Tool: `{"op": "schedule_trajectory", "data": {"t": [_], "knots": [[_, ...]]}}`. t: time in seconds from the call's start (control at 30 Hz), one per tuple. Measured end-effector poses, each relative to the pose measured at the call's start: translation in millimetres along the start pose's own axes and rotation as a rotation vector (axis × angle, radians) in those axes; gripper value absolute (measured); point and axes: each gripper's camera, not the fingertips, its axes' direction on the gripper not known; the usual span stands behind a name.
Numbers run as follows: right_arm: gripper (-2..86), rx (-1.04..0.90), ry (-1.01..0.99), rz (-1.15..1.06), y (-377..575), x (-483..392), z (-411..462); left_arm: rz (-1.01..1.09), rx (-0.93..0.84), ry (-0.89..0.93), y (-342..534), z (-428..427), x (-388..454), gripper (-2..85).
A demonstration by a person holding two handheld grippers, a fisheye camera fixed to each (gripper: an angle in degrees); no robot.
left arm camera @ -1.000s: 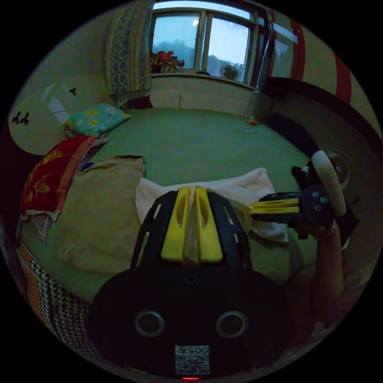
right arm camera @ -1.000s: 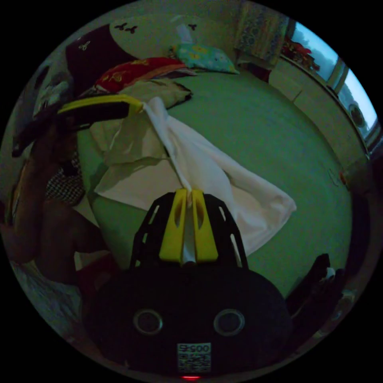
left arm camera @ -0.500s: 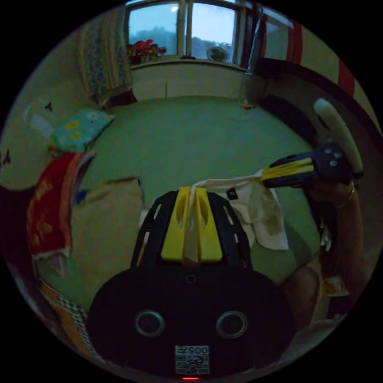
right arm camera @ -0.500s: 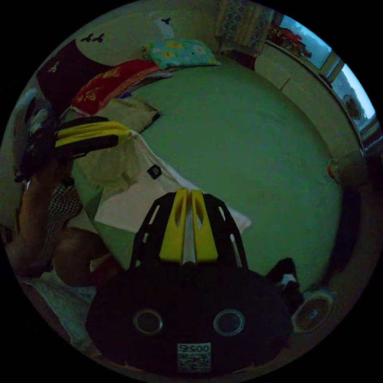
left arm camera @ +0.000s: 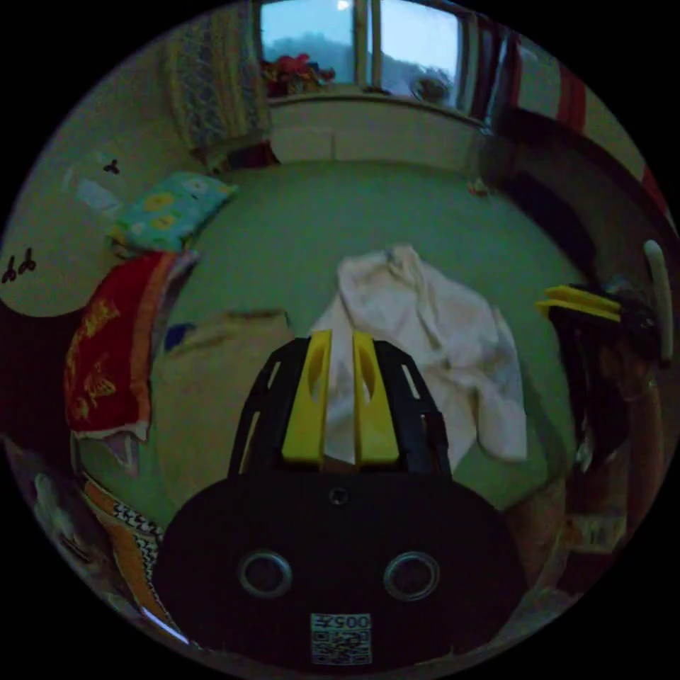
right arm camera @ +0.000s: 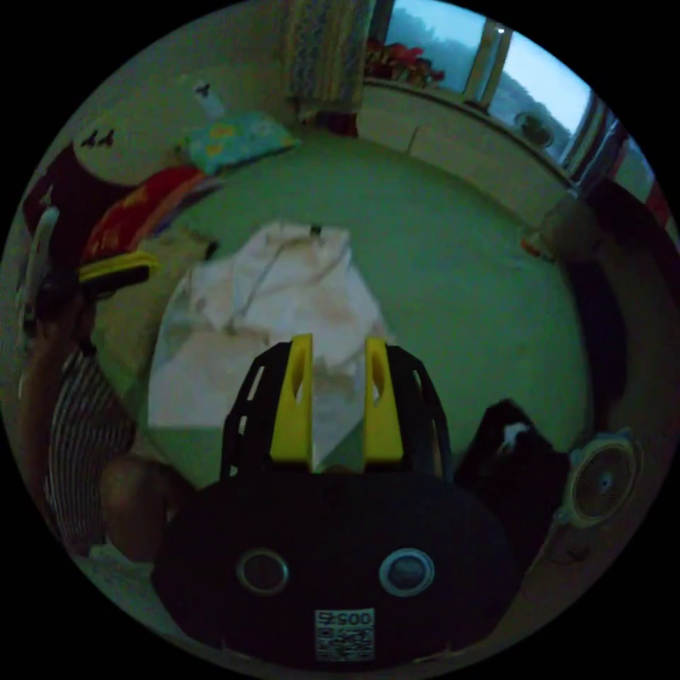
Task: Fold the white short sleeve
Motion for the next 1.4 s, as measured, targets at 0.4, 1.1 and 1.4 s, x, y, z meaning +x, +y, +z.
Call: {"op": "schedule_trajectory", "data": {"t": [0.4, 1.1, 1.4], "knots": [[10.7, -0.136, -0.152, 0.170, 160.0, -5.4, 6.9, -0.016, -0.182, 0.084, 181.2, 30.4, 70.9, 11.9], [-1.4, 0.048, 0.019, 0.285, 335.5, 31.1, -138.7, 0.070, -0.057, -0.110, 296.6, -122.6, 71.5, 1.1], [-1.7, -0.011, 0.043, 0.329, 373.4, 7.2, -131.1, 0.140, -0.120, -0.107, 347.3, -137.4, 81.6, 1.5]]}}
